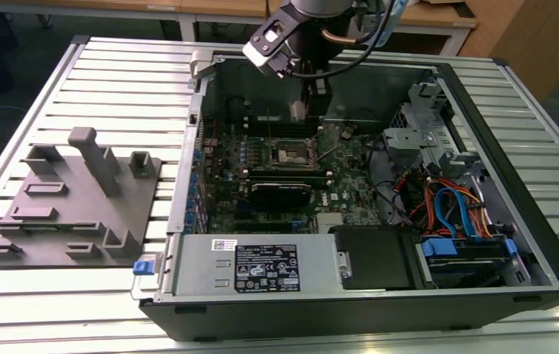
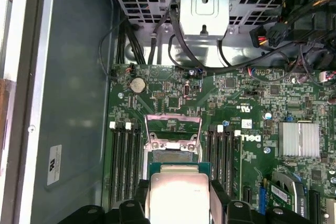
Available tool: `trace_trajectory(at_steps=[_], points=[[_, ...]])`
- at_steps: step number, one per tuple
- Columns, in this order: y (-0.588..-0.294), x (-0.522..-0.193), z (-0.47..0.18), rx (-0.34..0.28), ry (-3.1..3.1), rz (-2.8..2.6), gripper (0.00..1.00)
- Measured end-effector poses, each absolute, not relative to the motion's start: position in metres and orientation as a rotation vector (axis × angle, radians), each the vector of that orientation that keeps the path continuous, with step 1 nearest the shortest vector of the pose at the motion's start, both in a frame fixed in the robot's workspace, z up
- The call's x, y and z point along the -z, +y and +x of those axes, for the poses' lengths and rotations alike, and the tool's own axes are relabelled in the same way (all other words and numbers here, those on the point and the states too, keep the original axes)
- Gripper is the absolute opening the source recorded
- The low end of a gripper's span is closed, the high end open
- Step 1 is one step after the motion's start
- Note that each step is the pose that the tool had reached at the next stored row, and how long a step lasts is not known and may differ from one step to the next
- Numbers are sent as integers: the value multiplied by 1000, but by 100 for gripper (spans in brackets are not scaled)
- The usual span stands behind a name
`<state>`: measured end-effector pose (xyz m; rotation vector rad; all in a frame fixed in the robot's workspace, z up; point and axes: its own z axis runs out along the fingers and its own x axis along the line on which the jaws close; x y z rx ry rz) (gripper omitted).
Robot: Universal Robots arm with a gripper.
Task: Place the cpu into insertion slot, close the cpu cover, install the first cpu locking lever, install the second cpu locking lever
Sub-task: 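Place the cpu into insertion slot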
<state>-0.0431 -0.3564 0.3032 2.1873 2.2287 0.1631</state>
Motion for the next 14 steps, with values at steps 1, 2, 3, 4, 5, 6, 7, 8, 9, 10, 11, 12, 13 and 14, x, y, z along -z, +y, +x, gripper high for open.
trace_trajectory(at_steps=[1, 2, 3, 4, 5, 6, 7, 8, 9, 10, 11, 12, 13, 14], points=[[-356, -301, -44, -163, 2229, 2187, 54], [-356, -300, -44, -163, 2229, 2187, 54], [-356, -298, -44, -163, 2229, 2187, 54], [-356, -296, -44, -163, 2229, 2187, 54], [-356, -294, -44, -163, 2229, 2187, 54], [-356, -292, -44, -163, 2229, 2187, 54], [-356, -291, -44, -163, 2229, 2187, 54], [-356, -289, -45, -163, 2229, 2187, 54], [-356, -287, -45, -163, 2229, 2187, 54], [-356, -285, -45, -163, 2229, 2187, 54], [-356, -283, -45, -163, 2229, 2187, 54], [-356, -281, -45, -163, 2229, 2187, 54], [-356, -280, -45, -163, 2229, 2187, 54], [-356, -278, -45, -163, 2229, 2187, 54]])
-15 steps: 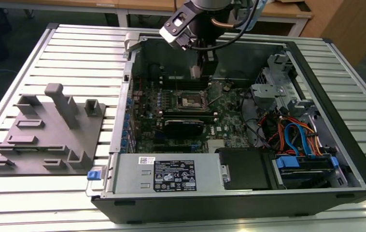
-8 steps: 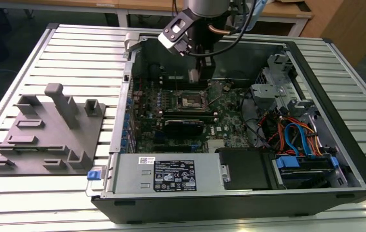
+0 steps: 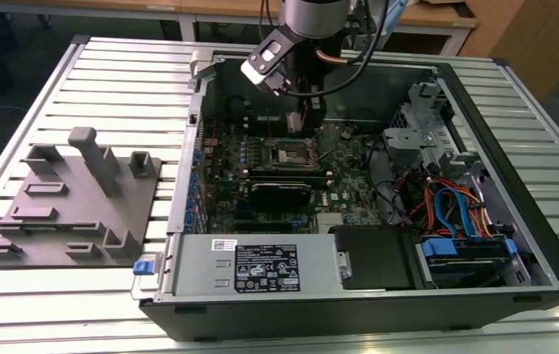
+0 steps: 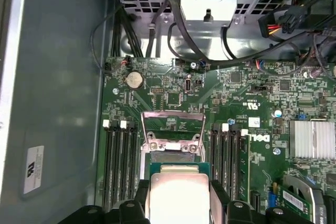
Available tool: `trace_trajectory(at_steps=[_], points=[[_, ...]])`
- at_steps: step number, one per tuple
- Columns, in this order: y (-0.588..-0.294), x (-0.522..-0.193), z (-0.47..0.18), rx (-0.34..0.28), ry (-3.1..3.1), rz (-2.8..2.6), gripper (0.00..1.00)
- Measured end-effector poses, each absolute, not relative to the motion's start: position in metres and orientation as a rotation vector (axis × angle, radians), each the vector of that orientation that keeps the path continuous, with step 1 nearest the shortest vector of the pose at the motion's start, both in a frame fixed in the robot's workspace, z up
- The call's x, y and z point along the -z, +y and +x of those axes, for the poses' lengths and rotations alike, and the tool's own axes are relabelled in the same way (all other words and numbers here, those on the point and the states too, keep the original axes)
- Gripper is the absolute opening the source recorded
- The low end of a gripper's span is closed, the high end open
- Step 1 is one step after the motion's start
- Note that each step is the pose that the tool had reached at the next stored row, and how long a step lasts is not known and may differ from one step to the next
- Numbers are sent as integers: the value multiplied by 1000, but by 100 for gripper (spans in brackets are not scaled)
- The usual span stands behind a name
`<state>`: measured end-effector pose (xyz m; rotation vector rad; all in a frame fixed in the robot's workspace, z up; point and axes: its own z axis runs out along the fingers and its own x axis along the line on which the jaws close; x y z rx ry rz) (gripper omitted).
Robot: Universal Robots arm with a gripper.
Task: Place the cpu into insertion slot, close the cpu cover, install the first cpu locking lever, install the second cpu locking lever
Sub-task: 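Place the cpu into insertion slot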
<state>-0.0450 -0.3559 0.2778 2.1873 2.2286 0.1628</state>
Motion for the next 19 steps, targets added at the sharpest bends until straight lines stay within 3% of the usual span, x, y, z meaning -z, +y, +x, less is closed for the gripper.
trace_trajectory(at_steps=[19], points=[[-356, -272, -45, -163, 2229, 2187, 54]])
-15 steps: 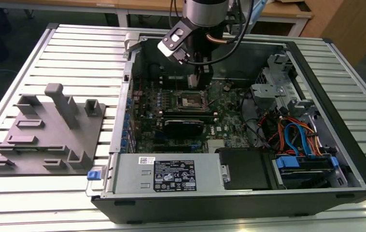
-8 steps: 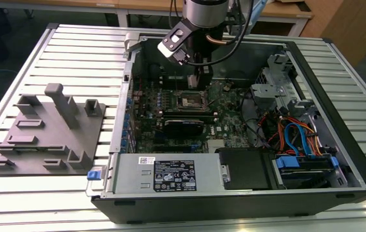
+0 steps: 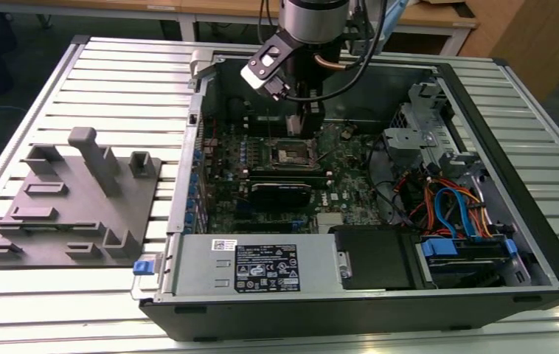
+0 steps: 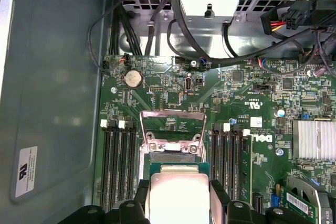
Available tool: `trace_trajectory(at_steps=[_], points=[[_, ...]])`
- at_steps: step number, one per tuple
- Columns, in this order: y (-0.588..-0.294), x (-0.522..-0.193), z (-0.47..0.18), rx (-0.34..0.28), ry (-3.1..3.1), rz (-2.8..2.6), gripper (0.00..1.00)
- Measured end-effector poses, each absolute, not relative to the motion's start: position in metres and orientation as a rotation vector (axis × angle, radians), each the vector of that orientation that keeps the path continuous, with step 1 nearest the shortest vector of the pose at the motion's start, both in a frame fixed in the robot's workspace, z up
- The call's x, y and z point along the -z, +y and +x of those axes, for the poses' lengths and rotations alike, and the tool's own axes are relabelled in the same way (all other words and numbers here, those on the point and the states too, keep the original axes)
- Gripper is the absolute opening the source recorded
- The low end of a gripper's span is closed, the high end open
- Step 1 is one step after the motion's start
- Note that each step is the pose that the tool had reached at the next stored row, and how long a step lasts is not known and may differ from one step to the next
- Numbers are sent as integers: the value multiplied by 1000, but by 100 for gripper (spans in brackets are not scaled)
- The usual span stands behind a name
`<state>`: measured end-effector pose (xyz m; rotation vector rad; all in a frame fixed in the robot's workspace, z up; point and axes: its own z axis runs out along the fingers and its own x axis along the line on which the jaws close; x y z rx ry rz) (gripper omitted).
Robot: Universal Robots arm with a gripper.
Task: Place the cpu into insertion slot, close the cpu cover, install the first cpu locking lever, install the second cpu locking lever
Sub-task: 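Place the cpu into insertion slot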
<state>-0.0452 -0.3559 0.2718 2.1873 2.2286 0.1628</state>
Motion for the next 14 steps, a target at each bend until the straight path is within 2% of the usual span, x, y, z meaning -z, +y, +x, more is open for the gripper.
trace_trajectory(at_steps=[14], points=[[-356, -263, -47, -161, 2228, 2187, 54]])
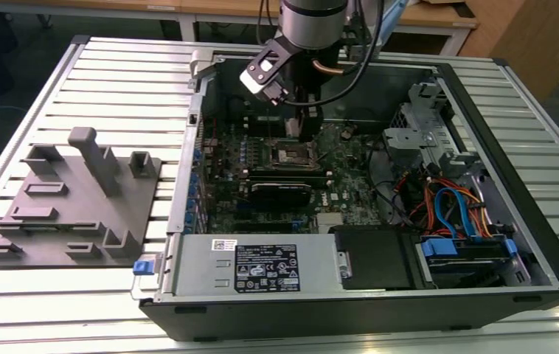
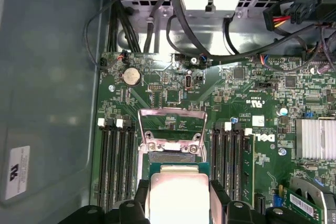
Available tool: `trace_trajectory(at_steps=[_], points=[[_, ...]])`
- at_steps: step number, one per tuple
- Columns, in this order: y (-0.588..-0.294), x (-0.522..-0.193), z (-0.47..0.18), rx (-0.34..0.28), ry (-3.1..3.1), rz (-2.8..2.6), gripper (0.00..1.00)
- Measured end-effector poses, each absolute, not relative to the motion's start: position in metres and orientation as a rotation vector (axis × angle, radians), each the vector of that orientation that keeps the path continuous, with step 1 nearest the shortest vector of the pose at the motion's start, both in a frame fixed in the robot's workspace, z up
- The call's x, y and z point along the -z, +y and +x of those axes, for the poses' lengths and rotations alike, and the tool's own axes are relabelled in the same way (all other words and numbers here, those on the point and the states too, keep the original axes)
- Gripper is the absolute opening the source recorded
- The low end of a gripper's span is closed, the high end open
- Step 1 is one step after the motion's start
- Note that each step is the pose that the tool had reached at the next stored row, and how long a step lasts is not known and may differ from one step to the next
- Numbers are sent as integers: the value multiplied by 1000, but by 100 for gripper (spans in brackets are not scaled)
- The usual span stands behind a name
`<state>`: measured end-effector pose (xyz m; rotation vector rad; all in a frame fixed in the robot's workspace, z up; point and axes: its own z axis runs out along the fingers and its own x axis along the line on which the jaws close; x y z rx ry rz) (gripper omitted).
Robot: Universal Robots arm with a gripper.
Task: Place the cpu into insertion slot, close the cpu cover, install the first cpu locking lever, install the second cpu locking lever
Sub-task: 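Place the cpu into insertion slot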
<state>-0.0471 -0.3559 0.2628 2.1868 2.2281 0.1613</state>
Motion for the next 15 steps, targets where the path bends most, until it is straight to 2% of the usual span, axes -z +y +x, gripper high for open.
trace_trajectory(at_steps=[15], points=[[-356, -236, -52, -159, 2227, 2186, 54]])
